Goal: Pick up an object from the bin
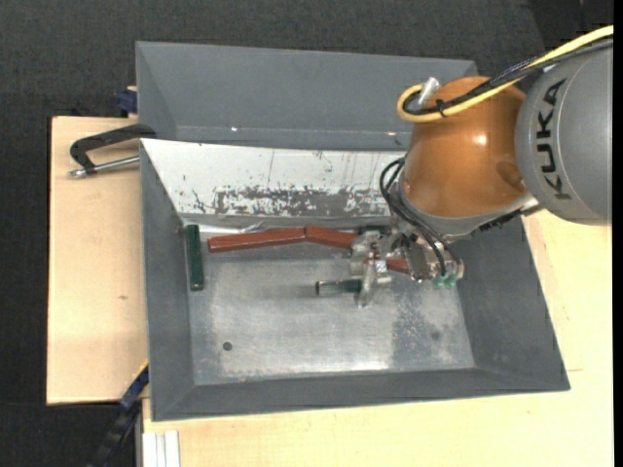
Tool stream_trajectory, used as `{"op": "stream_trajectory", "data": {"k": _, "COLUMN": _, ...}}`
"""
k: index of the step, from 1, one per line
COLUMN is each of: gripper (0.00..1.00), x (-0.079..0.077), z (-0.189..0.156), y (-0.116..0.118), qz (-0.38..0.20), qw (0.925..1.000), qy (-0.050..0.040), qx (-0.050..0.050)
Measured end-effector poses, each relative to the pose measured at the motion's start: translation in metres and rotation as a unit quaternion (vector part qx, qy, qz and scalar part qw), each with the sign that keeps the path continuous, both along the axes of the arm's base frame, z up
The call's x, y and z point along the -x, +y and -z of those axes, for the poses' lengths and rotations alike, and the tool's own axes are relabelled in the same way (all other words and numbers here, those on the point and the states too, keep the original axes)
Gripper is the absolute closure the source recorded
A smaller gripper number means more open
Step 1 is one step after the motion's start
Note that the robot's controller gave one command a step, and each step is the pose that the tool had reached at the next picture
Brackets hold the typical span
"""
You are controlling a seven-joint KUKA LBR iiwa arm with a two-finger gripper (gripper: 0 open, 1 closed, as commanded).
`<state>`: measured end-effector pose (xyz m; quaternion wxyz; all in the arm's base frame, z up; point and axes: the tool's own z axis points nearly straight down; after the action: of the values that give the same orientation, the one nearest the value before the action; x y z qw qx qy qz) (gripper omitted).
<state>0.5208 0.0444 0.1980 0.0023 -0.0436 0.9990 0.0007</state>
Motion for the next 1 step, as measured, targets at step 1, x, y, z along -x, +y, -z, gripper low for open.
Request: {"op": "stream_trajectory", "data": {"k": 1, "gripper": 1.0, "x": 0.0, "z": 0.0, "y": -0.0001, "qz": 0.0, "qw": 1.0, "qy": 0.0001, "qx": 0.0}}
